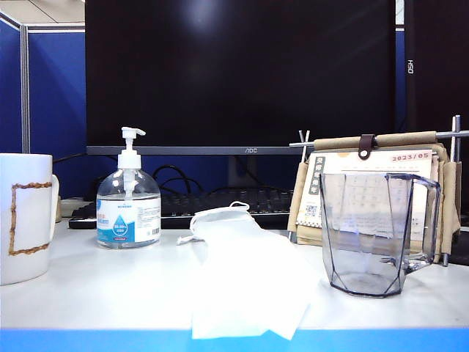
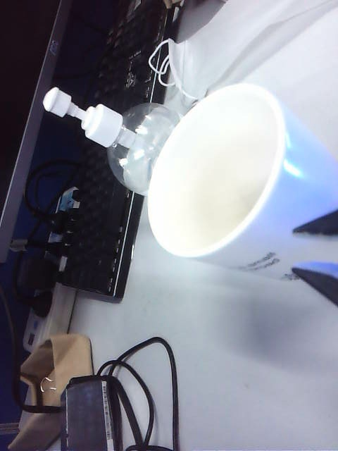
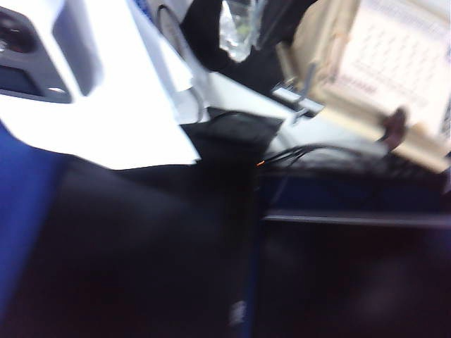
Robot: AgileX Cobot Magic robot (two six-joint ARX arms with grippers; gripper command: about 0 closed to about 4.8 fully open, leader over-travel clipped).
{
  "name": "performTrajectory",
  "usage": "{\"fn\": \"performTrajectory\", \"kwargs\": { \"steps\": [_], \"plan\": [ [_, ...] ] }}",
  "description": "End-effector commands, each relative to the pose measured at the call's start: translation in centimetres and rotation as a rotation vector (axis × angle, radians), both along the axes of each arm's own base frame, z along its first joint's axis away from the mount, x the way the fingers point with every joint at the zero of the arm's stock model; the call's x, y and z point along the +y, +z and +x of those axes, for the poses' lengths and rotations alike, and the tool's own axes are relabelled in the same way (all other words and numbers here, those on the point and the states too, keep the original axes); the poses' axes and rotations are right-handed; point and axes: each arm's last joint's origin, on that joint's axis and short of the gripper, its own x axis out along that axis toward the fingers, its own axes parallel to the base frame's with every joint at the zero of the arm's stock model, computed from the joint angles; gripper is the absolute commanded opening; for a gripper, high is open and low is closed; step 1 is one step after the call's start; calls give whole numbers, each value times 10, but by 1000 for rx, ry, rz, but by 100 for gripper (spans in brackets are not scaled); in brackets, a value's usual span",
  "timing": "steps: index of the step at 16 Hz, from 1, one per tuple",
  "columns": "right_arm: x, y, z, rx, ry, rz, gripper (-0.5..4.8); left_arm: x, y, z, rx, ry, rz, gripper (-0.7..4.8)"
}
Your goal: Swap the positions of the transparent plastic cup and the white ceramic cup.
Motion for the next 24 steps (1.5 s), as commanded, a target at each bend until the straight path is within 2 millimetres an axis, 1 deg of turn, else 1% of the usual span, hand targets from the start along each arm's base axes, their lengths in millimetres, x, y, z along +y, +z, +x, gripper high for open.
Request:
{"fn": "performTrajectory", "kwargs": {
  "steps": [1,2,3,4,5,6,8,9,10,11,12,13,16,18,19,20,21,23,24],
  "plan": [
    [-6,2,1,-25,-72,-7,13,0,-1,0,13,-4,-1,57],
    [-8,2,2,-4,-65,14,13,0,-1,0,13,-3,-1,57],
    [-9,4,8,9,-62,161,13,0,-1,0,13,-3,-1,57],
    [-8,10,15,-18,-57,401,13,0,-1,0,12,-4,-1,57],
    [-9,13,20,-8,-53,448,13,0,-1,0,13,-4,-1,57],
    [-10,14,30,40,-27,464,13,0,-1,0,12,-4,-1,57],
    [-15,7,47,186,95,407,13,0,-1,0,13,-4,-1,57],
    [-19,0,58,240,239,361,13,0,-1,0,13,-4,-1,57],
    [-23,-8,67,242,426,331,13,0,-1,0,13,-3,-1,57],
    [-25,-12,71,217,539,313,13,0,-1,0,13,-4,-1,57],
    [-30,-18,75,168,638,304,13,0,-1,0,13,-4,-1,57],
    [-37,-23,75,118,652,305,13,0,-1,0,12,-3,-1,57],
    [-45,-33,66,23,578,286,13,0,-1,0,13,-3,-1,57],
    [-48,-45,55,-46,508,276,13,0,-1,0,13,-3,-1,57],
    [-50,-53,51,-74,459,273,13,0,-1,0,13,-3,-1,57],
    [-54,-64,48,-112,361,271,13,0,-1,0,13,-3,-1,57],
    [-56,-74,46,-130,299,272,13,0,-1,0,12,-3,-1,57],
    [-60,-93,51,-112,245,273,13,0,-1,0,12,-3,-1,57],
    [-60,-104,52,-41,243,286,13,0,-1,0,14,-2,-1,57]
  ]
}}
